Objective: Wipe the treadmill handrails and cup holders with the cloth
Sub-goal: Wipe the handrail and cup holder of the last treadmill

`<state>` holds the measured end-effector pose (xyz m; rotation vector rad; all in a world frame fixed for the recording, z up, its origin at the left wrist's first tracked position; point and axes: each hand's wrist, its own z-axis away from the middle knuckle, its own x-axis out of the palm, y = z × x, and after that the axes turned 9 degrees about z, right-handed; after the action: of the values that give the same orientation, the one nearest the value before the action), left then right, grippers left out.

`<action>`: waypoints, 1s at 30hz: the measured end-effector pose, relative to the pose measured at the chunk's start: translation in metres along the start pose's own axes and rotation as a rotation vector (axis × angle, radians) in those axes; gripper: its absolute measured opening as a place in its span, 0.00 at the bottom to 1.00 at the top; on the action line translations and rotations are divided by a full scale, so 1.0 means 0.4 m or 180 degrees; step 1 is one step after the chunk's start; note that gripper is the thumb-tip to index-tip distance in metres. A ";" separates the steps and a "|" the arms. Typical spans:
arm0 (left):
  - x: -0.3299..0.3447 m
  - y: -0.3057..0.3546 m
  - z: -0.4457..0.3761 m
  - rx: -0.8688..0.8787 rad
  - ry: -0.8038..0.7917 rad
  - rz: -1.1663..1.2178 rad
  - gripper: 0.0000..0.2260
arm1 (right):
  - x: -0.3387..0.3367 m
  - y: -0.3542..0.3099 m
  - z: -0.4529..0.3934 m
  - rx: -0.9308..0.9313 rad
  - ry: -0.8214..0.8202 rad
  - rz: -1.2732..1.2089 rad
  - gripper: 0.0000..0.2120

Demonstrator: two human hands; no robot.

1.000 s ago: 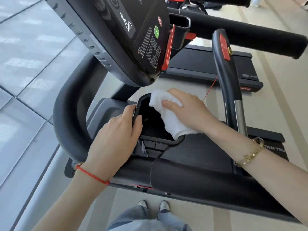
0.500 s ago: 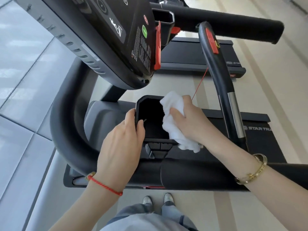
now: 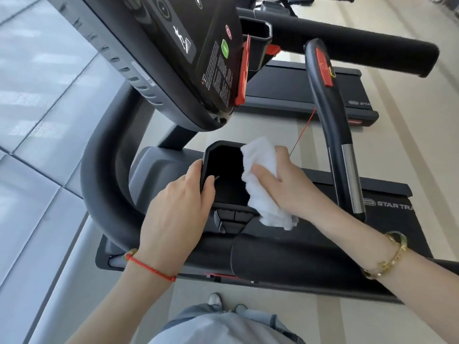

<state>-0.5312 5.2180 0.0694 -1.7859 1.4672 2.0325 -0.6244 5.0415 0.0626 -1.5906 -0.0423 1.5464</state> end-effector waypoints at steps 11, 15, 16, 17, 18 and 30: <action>-0.022 -0.002 0.028 -0.0260 0.0556 0.0024 0.15 | -0.052 -0.074 -0.208 -0.2010 -0.0889 0.1349 0.12; -0.032 -0.016 0.052 -0.0336 0.0826 0.0031 0.13 | -0.050 -0.103 -0.229 -0.2364 -0.1139 0.1529 0.14; -0.033 -0.018 0.054 -0.0383 0.0891 0.0034 0.11 | -0.050 -0.103 -0.232 -0.2395 -0.1151 0.1563 0.15; -0.033 -0.020 0.056 -0.0442 0.0934 0.0045 0.10 | -0.049 -0.104 -0.234 -0.2440 -0.1147 0.1587 0.15; -0.032 -0.021 0.056 -0.0496 0.0954 0.0048 0.10 | -0.046 -0.106 -0.233 -0.2527 -0.1142 0.1617 0.14; -0.035 -0.014 0.051 -0.0579 0.1096 -0.0053 0.07 | 0.010 -0.144 -0.199 -0.4677 -0.0298 0.2198 0.10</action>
<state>-0.5381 5.2417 0.0745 -2.3087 1.3694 1.9814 -0.5279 5.0347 0.0794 -2.8232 -0.9588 2.3056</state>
